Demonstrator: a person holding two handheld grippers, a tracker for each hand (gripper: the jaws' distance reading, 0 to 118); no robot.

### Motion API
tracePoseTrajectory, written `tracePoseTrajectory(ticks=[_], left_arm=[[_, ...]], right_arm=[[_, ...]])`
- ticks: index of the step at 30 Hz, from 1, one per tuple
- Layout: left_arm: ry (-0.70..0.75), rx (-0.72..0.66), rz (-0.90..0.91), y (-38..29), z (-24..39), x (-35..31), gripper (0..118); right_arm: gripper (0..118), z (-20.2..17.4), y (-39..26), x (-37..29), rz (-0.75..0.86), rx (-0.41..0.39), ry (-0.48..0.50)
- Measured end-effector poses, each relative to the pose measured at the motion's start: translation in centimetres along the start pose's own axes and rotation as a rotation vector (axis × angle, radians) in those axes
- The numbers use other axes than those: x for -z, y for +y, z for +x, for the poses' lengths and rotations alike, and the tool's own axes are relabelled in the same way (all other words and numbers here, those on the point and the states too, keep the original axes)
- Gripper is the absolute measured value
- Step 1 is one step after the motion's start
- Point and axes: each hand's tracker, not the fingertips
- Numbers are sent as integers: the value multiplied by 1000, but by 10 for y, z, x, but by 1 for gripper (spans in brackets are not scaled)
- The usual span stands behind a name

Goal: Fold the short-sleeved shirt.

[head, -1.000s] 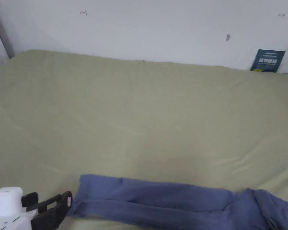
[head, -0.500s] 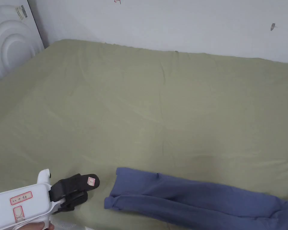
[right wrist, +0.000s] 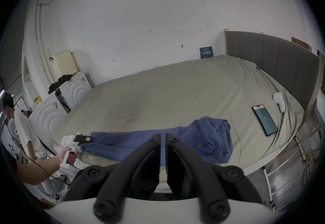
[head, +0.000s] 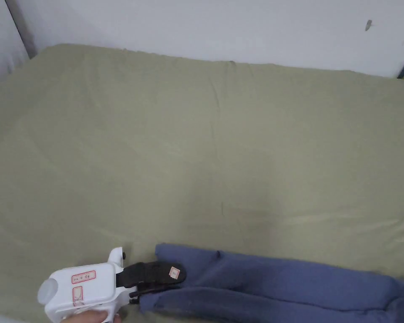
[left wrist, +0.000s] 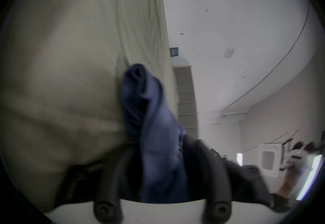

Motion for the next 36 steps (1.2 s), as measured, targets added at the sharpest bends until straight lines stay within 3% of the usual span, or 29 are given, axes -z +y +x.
tracePoseTrajectory(ticks=[2, 4, 6, 12, 19, 24, 27, 32, 36], left_arm=[[132, 61, 4, 3, -4, 2, 10], [86, 41, -2, 5, 3, -2, 9], [170, 37, 2, -1, 17, 2, 8], [485, 280, 60, -22, 76, 10, 6], [497, 361, 175, -51, 130, 1, 6], [865, 588, 155, -65, 150, 11, 5], [886, 541, 207, -64, 148, 6, 4], [1086, 613, 209, -65, 154, 4, 4], [931, 579, 216, -77, 185, 19, 4]], right_arm=[[7, -4, 1, 1, -3, 2, -3], [7, -9, 2, 3, -13, -6, -5], [7, -12, 3, 6, -20, -12, -7], [7, -20, 6, 8, -18, -12, 13], [7, 1, -1, 0, 13, 15, 53], [7, 15, -4, -9, 40, 17, 65], [7, 23, -6, -14, 57, 26, 68], [7, 37, -18, -19, 73, 48, 71], [7, 43, -23, -21, 78, 59, 83]])
